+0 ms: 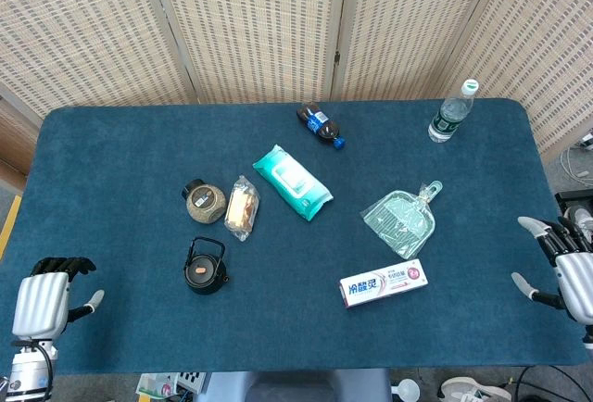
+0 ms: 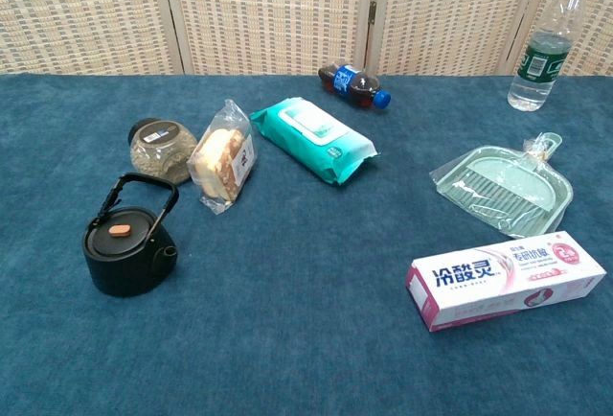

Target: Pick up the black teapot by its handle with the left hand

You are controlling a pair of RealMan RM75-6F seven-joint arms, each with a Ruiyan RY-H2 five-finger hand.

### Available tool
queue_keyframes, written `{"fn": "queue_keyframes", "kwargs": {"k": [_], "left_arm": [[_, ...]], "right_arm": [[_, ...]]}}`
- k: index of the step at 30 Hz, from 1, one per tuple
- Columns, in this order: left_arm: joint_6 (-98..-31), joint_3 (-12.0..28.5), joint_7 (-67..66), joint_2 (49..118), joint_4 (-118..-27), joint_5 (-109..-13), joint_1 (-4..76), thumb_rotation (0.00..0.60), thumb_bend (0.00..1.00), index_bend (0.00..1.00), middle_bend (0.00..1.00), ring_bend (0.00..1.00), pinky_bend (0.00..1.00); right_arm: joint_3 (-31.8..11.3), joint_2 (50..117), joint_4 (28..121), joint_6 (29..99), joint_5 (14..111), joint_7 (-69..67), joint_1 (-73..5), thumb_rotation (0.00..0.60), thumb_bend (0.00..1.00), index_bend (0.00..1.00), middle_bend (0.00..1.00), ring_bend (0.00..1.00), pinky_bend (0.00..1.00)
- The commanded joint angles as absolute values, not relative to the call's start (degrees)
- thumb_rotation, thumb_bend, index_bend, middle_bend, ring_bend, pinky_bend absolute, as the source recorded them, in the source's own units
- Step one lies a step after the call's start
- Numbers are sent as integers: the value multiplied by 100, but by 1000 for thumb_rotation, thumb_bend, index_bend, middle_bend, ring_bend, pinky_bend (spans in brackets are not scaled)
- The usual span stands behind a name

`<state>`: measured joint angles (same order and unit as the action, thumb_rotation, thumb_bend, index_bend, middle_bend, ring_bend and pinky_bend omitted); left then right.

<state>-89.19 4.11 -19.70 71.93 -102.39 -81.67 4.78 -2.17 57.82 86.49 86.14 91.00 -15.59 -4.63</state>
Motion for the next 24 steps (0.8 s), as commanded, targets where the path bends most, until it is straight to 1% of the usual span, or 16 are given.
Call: {"fn": "queue_keyframes", "kwargs": {"k": [1, 10, 17, 18, 19, 20, 21, 22, 23, 24], "left_arm": [[-8921, 405, -1947, 7196, -10225, -8189, 473, 600, 175, 451, 473, 349, 252], [-8881, 409, -1773, 7151, -10164, -8343, 516, 600, 174, 451, 473, 349, 252], [-8512, 546, -1358, 6999, -10026, -8451, 818, 600, 175, 441, 469, 343, 252], [-8433, 570, -1291, 6977, -10005, -8453, 876, 589, 175, 437, 467, 341, 252], [-8346, 596, -1233, 6954, -9988, -8453, 941, 567, 175, 431, 466, 340, 252], [-8212, 629, -1148, 6920, -9973, -8446, 1034, 506, 174, 418, 466, 338, 252], [-8092, 650, -1098, 6887, -9971, -8421, 1108, 415, 171, 397, 464, 335, 252], [-7887, 673, -1049, 6829, -9988, -8363, 1217, 364, 166, 382, 458, 333, 251], [-7714, 689, -1026, 6776, -10007, -8306, 1306, 282, 153, 350, 438, 330, 247], [-7541, 707, -1011, 6726, -10025, -8252, 1400, 215, 141, 322, 415, 328, 240]], "right_arm": [[-209, 5782, 8659, 8620, 9106, -1558, -457, 600, 258, 139, 196, 141, 50], [-265, 5703, 8704, 8760, 9082, -1641, -425, 600, 258, 139, 195, 141, 50], [-377, 5546, 8876, 8738, 8879, -1474, -430, 600, 258, 139, 196, 141, 50], [-394, 5520, 8908, 8727, 8840, -1451, -431, 600, 258, 139, 195, 141, 50], [-413, 5494, 8938, 8720, 8804, -1426, -432, 600, 258, 139, 195, 141, 50], [-439, 5463, 8971, 8718, 8761, -1390, -434, 600, 258, 139, 195, 141, 50], [-458, 5442, 8992, 8717, 8731, -1360, -435, 600, 258, 140, 196, 141, 50], [-482, 5411, 9029, 8710, 8687, -1311, -438, 600, 259, 140, 196, 141, 50], [-498, 5384, 9063, 8706, 8659, -1270, -439, 600, 258, 140, 196, 141, 50], [-513, 5356, 9099, 8707, 8637, -1230, -439, 600, 258, 140, 196, 141, 50]]}}
